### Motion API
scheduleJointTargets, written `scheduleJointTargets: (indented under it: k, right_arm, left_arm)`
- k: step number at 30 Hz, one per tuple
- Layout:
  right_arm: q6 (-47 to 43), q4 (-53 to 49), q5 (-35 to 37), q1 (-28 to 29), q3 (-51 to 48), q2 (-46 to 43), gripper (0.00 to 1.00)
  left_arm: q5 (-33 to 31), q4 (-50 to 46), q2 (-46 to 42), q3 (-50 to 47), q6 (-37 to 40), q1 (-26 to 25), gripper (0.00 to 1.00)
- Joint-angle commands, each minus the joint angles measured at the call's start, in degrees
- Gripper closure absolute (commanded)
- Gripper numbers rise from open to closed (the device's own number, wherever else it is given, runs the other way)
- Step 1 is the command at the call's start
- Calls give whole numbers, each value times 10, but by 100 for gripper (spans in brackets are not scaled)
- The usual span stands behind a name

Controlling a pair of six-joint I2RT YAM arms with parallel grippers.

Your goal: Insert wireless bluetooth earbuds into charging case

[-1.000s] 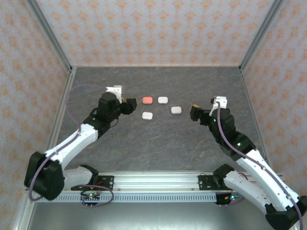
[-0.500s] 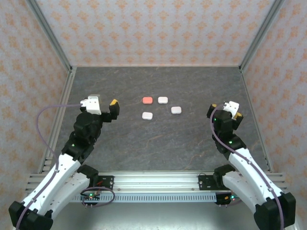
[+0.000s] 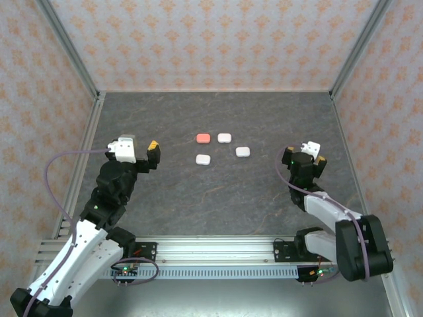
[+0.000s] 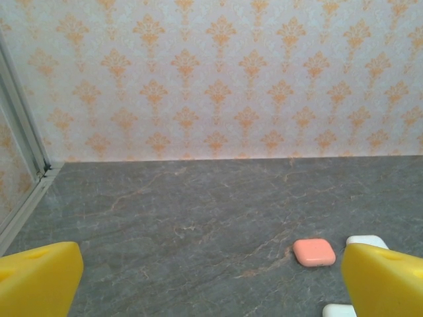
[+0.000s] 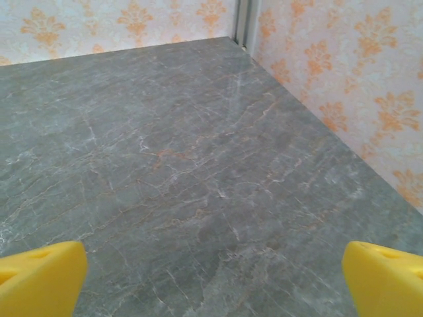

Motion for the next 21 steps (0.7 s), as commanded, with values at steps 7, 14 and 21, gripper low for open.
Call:
scheduleJointTargets:
  k: [7, 14, 21]
  right_arm:
    - [-45, 239, -90, -14, -48, 86, 1]
    - [-52, 348, -109, -14, -55, 190, 1]
    - [-54, 325, -107, -14, -38, 203, 1]
  left_arm:
    - [-18, -20, 1, 3, 8, 3, 0]
    - [-31, -13, 3, 3, 8, 3, 0]
    - [-43, -14, 5, 3, -5, 3, 0]
